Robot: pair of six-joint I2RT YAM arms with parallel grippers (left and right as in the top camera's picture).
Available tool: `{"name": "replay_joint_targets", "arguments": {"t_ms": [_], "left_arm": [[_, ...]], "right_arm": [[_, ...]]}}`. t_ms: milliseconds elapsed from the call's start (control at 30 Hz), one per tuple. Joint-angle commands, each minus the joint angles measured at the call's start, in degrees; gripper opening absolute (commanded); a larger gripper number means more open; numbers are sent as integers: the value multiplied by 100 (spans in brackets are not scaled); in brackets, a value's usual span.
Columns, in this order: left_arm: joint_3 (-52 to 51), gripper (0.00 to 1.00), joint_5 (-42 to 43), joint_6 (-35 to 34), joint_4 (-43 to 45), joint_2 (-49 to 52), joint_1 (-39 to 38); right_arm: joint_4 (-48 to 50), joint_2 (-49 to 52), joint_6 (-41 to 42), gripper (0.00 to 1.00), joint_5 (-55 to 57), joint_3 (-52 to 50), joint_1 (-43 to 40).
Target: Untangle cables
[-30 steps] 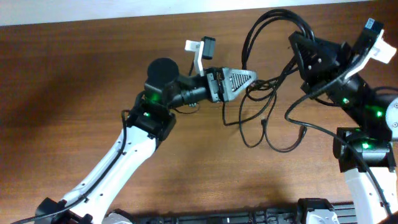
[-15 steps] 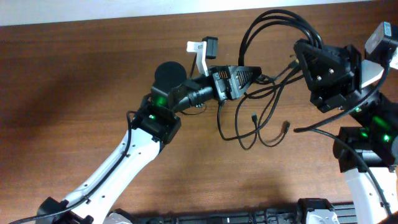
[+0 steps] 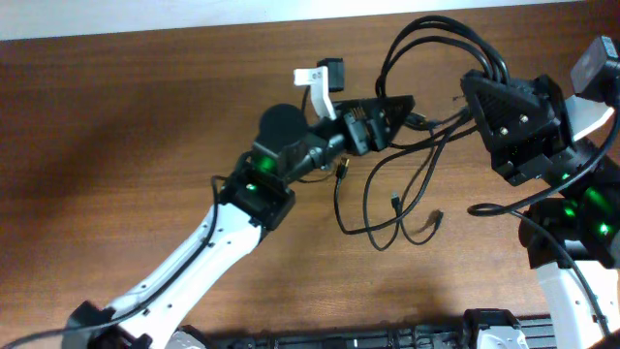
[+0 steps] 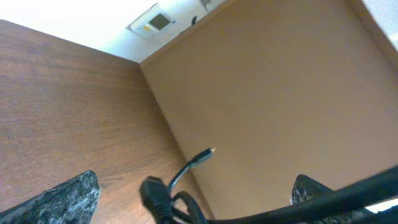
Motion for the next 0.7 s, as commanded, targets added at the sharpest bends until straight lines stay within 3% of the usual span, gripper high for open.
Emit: {"name": "replay_joint_targets", "arguments": {"t_ms": [0, 500, 667], "left_arm": [[52, 99, -203, 114, 302, 490, -105], [52, 99, -437, 240, 562, 1137, -146], [52, 99, -695, 422, 273, 1137, 249]], "right_arm": [[72, -63, 225, 4, -66, 111, -20], [457, -63, 688, 4, 52, 114, -22], [457, -66, 833, 4, 61, 114, -22]]}}
